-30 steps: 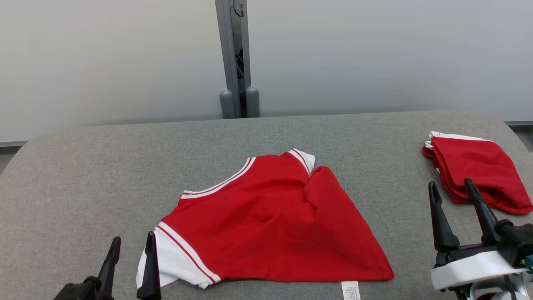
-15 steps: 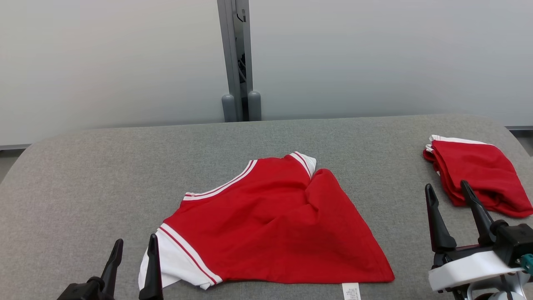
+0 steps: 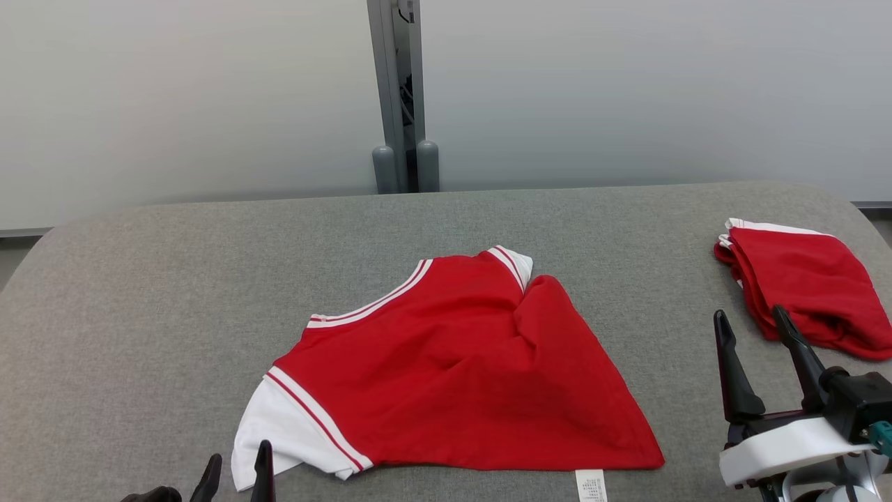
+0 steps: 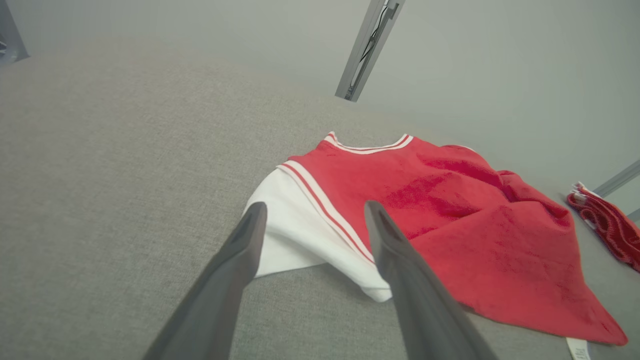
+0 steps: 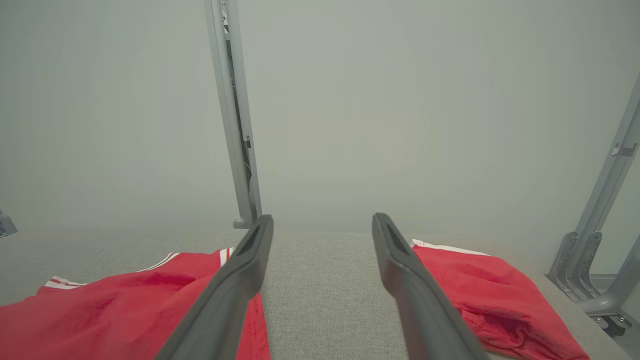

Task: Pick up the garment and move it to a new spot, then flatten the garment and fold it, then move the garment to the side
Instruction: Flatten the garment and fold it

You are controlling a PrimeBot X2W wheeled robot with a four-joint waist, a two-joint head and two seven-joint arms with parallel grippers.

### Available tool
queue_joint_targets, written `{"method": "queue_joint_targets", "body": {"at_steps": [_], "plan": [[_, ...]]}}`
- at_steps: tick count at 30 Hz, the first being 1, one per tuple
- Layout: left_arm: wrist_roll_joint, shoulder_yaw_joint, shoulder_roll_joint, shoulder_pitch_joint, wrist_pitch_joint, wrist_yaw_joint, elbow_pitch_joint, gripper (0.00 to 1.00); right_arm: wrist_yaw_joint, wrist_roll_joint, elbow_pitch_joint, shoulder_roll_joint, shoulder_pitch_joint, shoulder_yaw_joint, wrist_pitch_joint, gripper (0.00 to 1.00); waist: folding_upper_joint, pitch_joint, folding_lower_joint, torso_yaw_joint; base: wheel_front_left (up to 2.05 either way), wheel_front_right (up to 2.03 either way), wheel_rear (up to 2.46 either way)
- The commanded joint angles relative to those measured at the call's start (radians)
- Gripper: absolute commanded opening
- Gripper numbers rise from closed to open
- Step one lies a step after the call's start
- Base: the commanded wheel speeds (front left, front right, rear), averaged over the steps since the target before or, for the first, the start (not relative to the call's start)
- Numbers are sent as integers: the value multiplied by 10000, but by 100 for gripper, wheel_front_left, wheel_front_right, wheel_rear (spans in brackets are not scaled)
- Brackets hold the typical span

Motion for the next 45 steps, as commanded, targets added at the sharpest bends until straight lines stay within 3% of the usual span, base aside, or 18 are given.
{"method": "queue_joint_targets", "body": {"at_steps": [1,11,17,29,31,36,38,45], "plan": [[-228,43,22,63,157,-159,218,100,-2,-60,59,-54,-89,-53,-95,100,-1,62,0,12,0,0,0],[-892,-66,403,-651,1526,-683,1800,100,-2,-87,211,-55,-316,96,-103,100,-1,547,0,-87,0,0,0],[-1037,-116,765,-1348,2424,-755,2450,100,-2,-203,115,-55,-447,73,-117,100,-1,943,0,-208,0,0,0],[-1116,-303,819,-1836,2919,-940,3020,100,-2,-220,203,-54,-522,109,-209,100,-1,1265,0,-386,0,0,0],[-1123,-310,783,-1883,2894,-971,3082,85,-2,-225,225,-54,-510,105,-220,100,-1,1263,0,-397,0,0,0],[-1203,-414,685,-2029,2980,-1107,3366,18,-2,-245,343,-54,-528,135,-207,100,-1,1221,0,-420,0,0,0],[-1207,-445,638,-2086,2949,-1196,3446,0,-2,-265,410,-54,-535,112,-151,100,-1,1202,0,-431,0,0,0],[-1186,-308,546,-2202,2450,-1313,3197,0,-2,-275,1014,-55,-128,52,630,100,-1,1177,0,-375,0,0,0]]}}
